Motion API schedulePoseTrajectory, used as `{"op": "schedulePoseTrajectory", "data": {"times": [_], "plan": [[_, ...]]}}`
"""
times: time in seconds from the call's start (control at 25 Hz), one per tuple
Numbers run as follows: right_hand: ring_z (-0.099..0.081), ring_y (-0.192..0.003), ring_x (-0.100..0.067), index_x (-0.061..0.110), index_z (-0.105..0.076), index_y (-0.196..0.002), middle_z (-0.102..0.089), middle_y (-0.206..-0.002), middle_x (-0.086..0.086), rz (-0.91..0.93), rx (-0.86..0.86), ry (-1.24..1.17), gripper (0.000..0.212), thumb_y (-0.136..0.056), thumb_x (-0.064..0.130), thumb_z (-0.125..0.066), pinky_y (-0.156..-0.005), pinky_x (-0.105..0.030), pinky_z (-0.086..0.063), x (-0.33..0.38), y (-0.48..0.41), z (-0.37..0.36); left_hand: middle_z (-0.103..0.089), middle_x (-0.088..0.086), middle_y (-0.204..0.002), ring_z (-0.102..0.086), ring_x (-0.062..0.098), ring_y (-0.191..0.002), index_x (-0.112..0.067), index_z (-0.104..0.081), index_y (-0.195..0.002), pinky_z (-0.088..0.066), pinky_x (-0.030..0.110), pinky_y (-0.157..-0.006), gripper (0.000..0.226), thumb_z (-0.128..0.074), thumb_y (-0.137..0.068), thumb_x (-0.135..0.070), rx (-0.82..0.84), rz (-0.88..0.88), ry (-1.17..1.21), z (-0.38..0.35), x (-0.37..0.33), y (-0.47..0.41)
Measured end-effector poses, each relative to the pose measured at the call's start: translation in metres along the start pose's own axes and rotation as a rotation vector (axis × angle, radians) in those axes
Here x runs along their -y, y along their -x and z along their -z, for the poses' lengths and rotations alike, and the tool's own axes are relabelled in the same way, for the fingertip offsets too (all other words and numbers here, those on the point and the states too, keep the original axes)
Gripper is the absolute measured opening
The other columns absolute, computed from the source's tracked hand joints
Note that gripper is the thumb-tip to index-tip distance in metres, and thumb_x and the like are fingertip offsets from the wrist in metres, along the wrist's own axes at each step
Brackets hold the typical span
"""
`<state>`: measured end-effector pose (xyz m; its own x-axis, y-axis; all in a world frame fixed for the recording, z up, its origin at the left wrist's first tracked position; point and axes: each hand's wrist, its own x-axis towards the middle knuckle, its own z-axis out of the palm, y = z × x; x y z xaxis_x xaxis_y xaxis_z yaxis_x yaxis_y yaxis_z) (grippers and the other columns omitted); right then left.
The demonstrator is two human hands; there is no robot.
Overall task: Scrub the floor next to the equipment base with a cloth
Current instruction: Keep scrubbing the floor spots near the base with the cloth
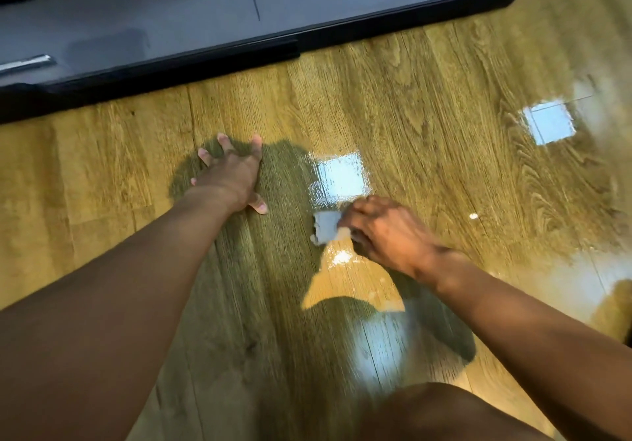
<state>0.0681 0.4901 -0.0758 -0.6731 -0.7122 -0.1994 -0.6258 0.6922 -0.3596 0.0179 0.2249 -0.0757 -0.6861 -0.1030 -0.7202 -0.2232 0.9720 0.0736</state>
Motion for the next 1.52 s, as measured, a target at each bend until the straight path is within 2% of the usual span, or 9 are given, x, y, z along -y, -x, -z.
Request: {"op": "schedulePoseTrajectory", "data": {"times": [0.12,0.24,0.36,0.52,0.72,0.96,1.16,1.4,1.52], "plan": [[-0.065,-0.082,-0.017,0.019,-0.067,-0.101,-0.067,-0.1,-0.001,0.087,0.018,-0.002,0.037,-0.068,0.008,-0.08,-0.071,-0.033,-0.058,0.011,0.031,0.0,0.029,0.018,-0.152,0.015,0.051,-0.138,-0.036,0.019,-0.147,-0.016,0.069,-0.106,0.129,-0.083,-0.067,-0.026,0.004,-0.005,-0.008,0.001,-0.001,-0.002],[-0.062,-0.096,-0.021,0.02,-0.061,-0.113,-0.062,-0.114,-0.002,-0.016,0.04,0.012,0.034,-0.081,0.012,-0.07,-0.084,-0.038,-0.054,-0.002,-0.003,0.007,0.028,0.019,-0.152,0.015,0.051,-0.137,-0.037,0.017,-0.147,-0.015,0.07,-0.106,0.13,-0.084,-0.066,-0.027,0.004,-0.003,-0.003,-0.001,0.001,-0.004],[-0.059,-0.095,-0.024,0.02,-0.059,-0.114,-0.061,-0.114,-0.001,-0.157,-0.008,0.008,0.027,-0.088,0.016,-0.062,-0.082,-0.037,-0.051,-0.001,-0.013,0.003,0.024,0.02,-0.153,0.013,0.053,-0.137,-0.037,0.015,-0.148,-0.015,0.071,-0.105,0.13,-0.085,-0.065,-0.029,-0.012,-0.006,-0.017,-0.003,0.003,-0.006],[-0.063,-0.088,-0.023,0.02,-0.067,-0.103,-0.065,-0.104,-0.001,0.015,0.074,0.001,0.032,-0.073,0.013,-0.075,-0.075,-0.033,-0.051,0.017,0.037,-0.005,0.02,0.022,-0.154,0.012,0.053,-0.137,-0.035,0.013,-0.149,-0.016,0.07,-0.107,0.129,-0.085,-0.065,-0.033,-0.026,-0.017,-0.014,-0.002,0.001,-0.004],[-0.06,-0.098,-0.023,0.022,-0.061,-0.113,-0.061,-0.113,0.0,-0.107,0.085,0.032,0.03,-0.084,0.019,-0.066,-0.081,-0.037,-0.053,-0.022,-0.022,0.015,0.02,0.02,-0.155,0.013,0.051,-0.138,-0.036,0.012,-0.149,-0.018,0.071,-0.105,0.129,-0.085,-0.064,-0.032,-0.029,0.008,-0.018,-0.003,0.001,-0.004],[-0.06,-0.101,-0.026,0.022,-0.056,-0.121,-0.059,-0.121,-0.003,0.294,0.208,0.136,0.036,-0.087,0.016,-0.061,-0.084,-0.04,-0.053,-0.044,-0.006,0.018,0.022,0.017,-0.155,0.016,0.05,-0.138,-0.038,0.014,-0.148,-0.013,0.067,-0.109,0.128,-0.084,-0.066,-0.029,-0.052,0.004,0.003,-0.005,0.003,-0.006],[-0.061,-0.088,-0.019,0.023,-0.057,-0.115,-0.058,-0.111,-0.001,-0.009,-0.02,0.08,0.024,-0.091,0.018,-0.056,-0.068,-0.025,-0.049,-0.067,-0.092,0.039,0.024,0.016,-0.154,0.015,0.051,-0.137,-0.039,0.018,-0.147,-0.017,0.066,-0.109,0.128,-0.083,-0.068,-0.031,-0.059,0.001,-0.014,-0.005,0.005,-0.005],[-0.057,-0.086,-0.012,0.027,-0.057,-0.109,-0.059,-0.108,0.003,0.193,0.046,0.07,0.031,-0.082,0.017,-0.069,-0.07,-0.027,-0.053,-0.059,-0.058,0.025,0.023,0.016,-0.154,0.013,0.051,-0.138,-0.04,0.017,-0.146,-0.019,0.066,-0.109,0.129,-0.084,-0.066,-0.033,-0.069,0.007,-0.017,-0.008,0.008,-0.007],[-0.055,-0.081,-0.012,0.023,-0.059,-0.108,-0.059,-0.108,-0.001,0.019,-0.041,0.111,0.024,-0.086,0.018,-0.065,-0.066,-0.021,-0.044,-0.084,-0.121,0.047,0.021,0.016,-0.155,0.014,0.051,-0.137,-0.039,0.015,-0.147,-0.015,0.064,-0.11,0.129,-0.084,-0.066,-0.032,-0.069,0.002,-0.018,-0.008,0.008,-0.006]]}}
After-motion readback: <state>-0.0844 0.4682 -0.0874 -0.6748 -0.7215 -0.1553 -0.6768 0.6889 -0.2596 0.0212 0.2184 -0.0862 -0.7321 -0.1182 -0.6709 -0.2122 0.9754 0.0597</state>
